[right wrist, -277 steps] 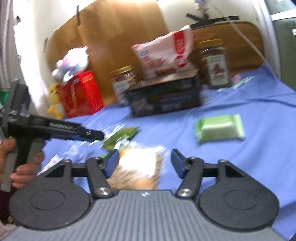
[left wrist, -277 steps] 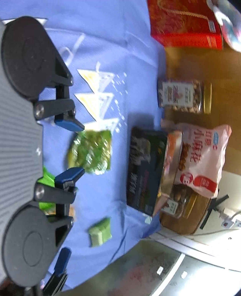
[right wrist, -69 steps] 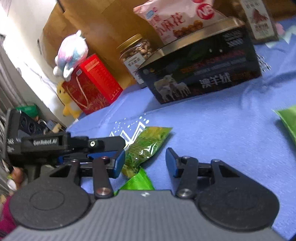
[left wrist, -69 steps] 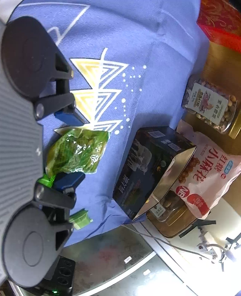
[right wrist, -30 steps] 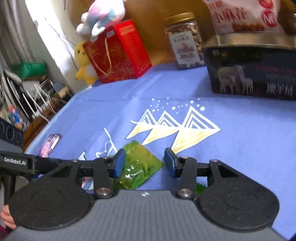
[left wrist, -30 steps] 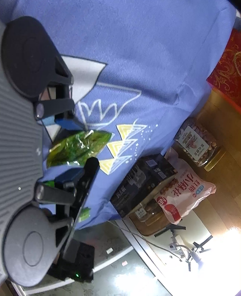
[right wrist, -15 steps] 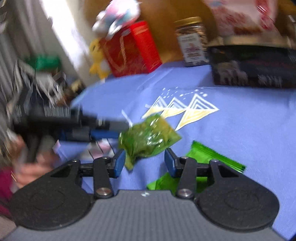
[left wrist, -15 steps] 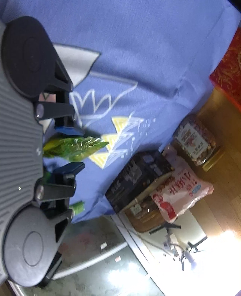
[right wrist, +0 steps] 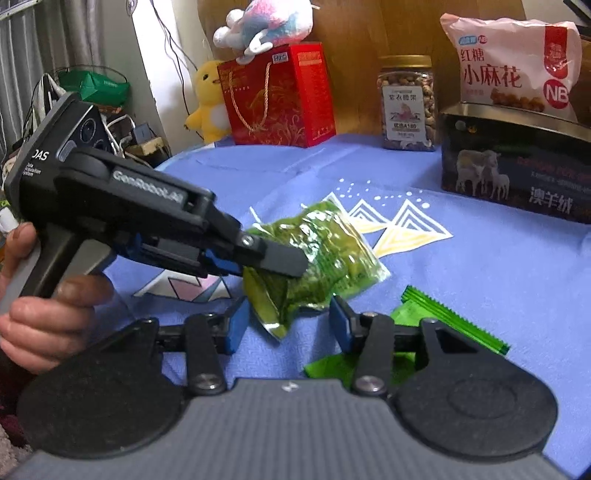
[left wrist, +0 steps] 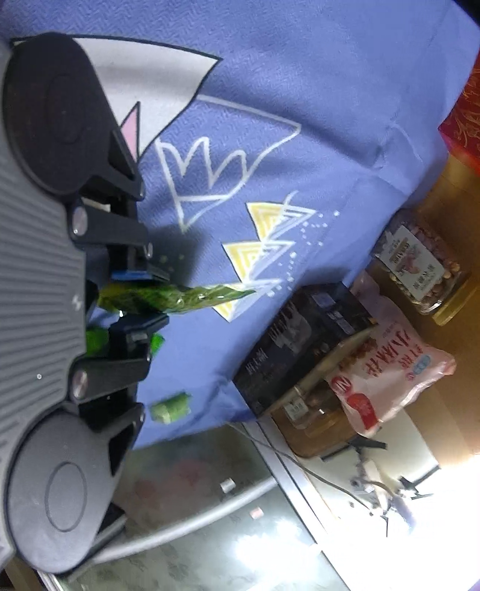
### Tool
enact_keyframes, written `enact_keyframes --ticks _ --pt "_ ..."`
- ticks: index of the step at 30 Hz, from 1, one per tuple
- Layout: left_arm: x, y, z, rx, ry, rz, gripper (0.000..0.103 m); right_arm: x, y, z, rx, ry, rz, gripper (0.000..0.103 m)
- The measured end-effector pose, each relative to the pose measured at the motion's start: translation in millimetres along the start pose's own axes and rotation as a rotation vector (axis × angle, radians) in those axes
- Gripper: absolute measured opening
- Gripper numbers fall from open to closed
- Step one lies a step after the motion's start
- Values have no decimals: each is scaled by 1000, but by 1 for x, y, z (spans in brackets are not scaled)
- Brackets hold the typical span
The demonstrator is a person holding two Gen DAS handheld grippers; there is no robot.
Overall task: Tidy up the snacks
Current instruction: 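Grasp the green pickled-vegetable pouch with the left gripper and lift it, then carry the green pouch over the tin and release it with the left gripper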
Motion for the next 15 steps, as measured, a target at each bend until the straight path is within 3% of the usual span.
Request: enact_keyframes --ticks 2,6,10,11,12,15 --pt "3 -5 -5 19 40 -16 18 3 -5 -3 23 -13 23 63" --pt "16 -11 -3 27 77 4 18 9 -14 -11 52 -94 116 62" --pt "29 -22 9 16 77 51 19 12 -21 -19 86 -118 134 45" --pt "33 -25 12 9 81 62 18 13 -22 -20 99 -105 123 30" --pt "37 -28 18 -1 72 80 18 14 -23 -21 109 -100 114 24" --pt "54 -43 34 -19 75 137 18 24 -33 -30 174 -53 99 24"
Point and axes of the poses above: each gripper's, at about its wrist camera, not at the fingertips, and z roughly the way its jaws point, x to its right, y to its underside, the point moved 8 cm from there along z, roughly the way its jaws point, and after that the axes turned 13 degrees about z, right-handed, at the moved point
